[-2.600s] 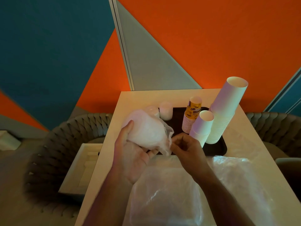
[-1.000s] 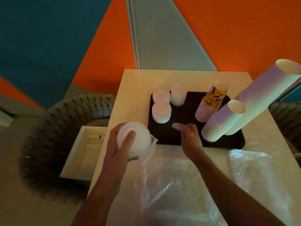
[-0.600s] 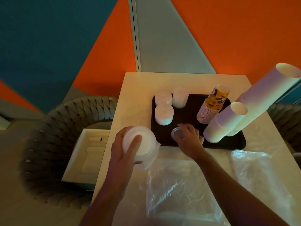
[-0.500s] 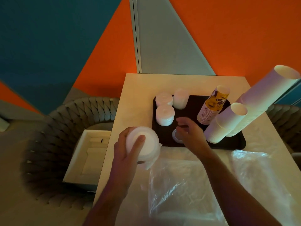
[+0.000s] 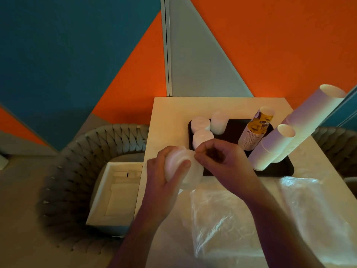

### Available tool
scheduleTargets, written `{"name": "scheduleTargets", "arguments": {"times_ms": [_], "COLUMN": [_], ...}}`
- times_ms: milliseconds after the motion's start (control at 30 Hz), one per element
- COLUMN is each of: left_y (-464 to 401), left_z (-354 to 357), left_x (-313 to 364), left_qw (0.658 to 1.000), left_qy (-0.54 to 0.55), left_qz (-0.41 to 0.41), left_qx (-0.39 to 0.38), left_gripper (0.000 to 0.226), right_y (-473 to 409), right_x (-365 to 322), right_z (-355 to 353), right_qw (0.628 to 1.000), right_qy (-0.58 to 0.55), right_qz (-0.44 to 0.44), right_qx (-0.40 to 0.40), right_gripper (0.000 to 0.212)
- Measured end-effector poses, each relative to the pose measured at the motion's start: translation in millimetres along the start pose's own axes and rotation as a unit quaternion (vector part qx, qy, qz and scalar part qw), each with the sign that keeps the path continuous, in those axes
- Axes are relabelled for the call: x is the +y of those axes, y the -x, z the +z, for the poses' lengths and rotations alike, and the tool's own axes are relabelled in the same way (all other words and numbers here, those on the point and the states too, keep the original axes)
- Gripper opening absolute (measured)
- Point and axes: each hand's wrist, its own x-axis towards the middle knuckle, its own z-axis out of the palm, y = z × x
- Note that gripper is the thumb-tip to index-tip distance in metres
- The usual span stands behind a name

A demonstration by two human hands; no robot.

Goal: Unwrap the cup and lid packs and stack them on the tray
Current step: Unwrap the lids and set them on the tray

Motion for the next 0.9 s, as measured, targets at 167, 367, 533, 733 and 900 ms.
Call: {"name": "scheduleTargets", "arguments": {"times_ms": [167, 367, 533, 733, 900], "left_y": [-2.3, -5.9, -10.8, -16.7, -16.9], "left_z": [-10.3, -15.0, -8.1, 2.1, 9.1], "left_x": [-3.1, -4.9, -4.3, -7.9, -14.0], "left_qw": [1.000, 1.000, 0.999, 0.998, 0.998], "left_qy": [0.007, 0.012, 0.009, 0.020, 0.016], "left_qz": [0.003, -0.014, -0.023, -0.043, -0.060], "left_qx": [-0.016, -0.011, -0.029, -0.042, -0.021], "left_gripper": [0.069, 0.066, 0.061, 0.059, 0.052], "right_y": [4.1, 6.1, 11.1, -7.3, -30.2], "right_x": [-1.2, -1.8, 6.2, 50.8, 135.1], "right_z": [10.7, 17.6, 10.3, -15.3, -40.4], "right_qw": [0.996, 0.991, 0.978, 0.874, 0.983], "right_qy": [0.087, -0.103, -0.185, -0.433, 0.012], "right_qz": [-0.008, 0.049, 0.096, 0.195, 0.101], "right_qx": [0.032, 0.070, 0.008, 0.107, 0.152], "right_gripper": [0.009, 0.008, 0.024, 0.020, 0.029]}}
